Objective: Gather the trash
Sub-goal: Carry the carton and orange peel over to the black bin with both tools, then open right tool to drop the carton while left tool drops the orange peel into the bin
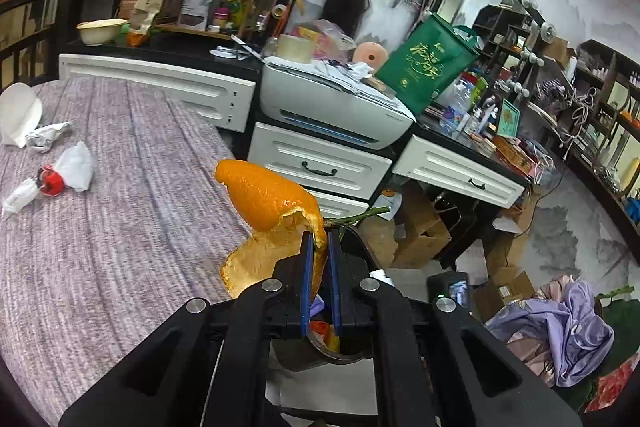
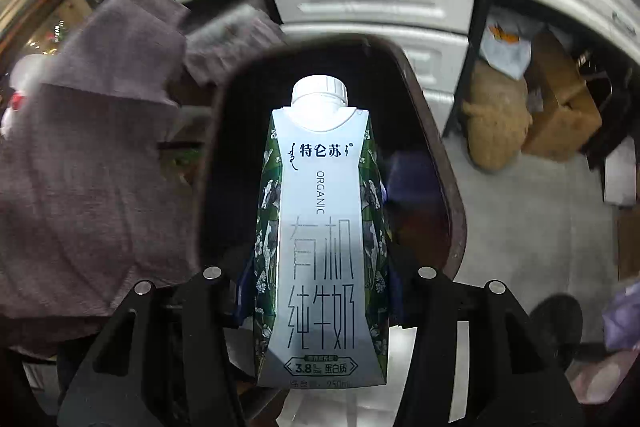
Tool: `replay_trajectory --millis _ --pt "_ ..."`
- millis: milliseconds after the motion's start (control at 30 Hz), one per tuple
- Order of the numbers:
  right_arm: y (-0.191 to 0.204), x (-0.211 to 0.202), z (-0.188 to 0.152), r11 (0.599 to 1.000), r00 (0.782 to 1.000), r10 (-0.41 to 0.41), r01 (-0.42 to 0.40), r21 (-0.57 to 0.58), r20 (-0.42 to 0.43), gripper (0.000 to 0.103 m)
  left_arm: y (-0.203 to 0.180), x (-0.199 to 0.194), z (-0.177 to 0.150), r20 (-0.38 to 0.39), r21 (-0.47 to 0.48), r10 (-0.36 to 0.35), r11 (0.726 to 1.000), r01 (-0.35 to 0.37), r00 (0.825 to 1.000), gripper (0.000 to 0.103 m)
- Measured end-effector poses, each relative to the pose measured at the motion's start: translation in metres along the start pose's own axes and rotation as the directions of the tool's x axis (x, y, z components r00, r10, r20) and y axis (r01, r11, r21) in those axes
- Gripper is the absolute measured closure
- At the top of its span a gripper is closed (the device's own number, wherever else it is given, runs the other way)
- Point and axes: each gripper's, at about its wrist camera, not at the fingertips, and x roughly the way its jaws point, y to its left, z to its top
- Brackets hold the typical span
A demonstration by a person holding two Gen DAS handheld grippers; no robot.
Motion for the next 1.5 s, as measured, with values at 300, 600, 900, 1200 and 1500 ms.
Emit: replay_trajectory --millis 300,600,900,1200,1500 --pt "-0.009 0.036 -0.006 0.999 0.998 -0.038 0.04 0.034 -0.056 0.052 -0.017 0.023 -0.008 -0.047 0.016 -0.043 0.999 0.044 0.998 0.095" --pt "-0.024 0.013 -0.011 0.995 0.999 -0.036 0.034 0.095 0.011 0.033 -0.034 0.05 -0.016 -0.109 0.031 -0.083 0.996 0.087 0.991 0.095" --pt "-0.05 -0.041 -0.018 0.983 0.99 -0.069 0.046 0.178 0.124 0.029 -0.053 0.096 -0.031 -0.204 0.065 -0.087 0.993 0.102 0.975 0.095" --pt "-0.075 -0.081 -0.018 0.967 0.972 -0.109 0.055 0.25 0.207 0.027 -0.075 0.148 -0.052 -0.324 0.108 -0.081 0.987 0.122 0.943 0.095" --pt "-0.084 -0.087 -0.019 0.961 0.971 -0.114 0.054 0.272 0.212 0.027 -0.089 0.179 -0.062 -0.411 0.146 -0.053 0.982 0.123 0.91 0.094"
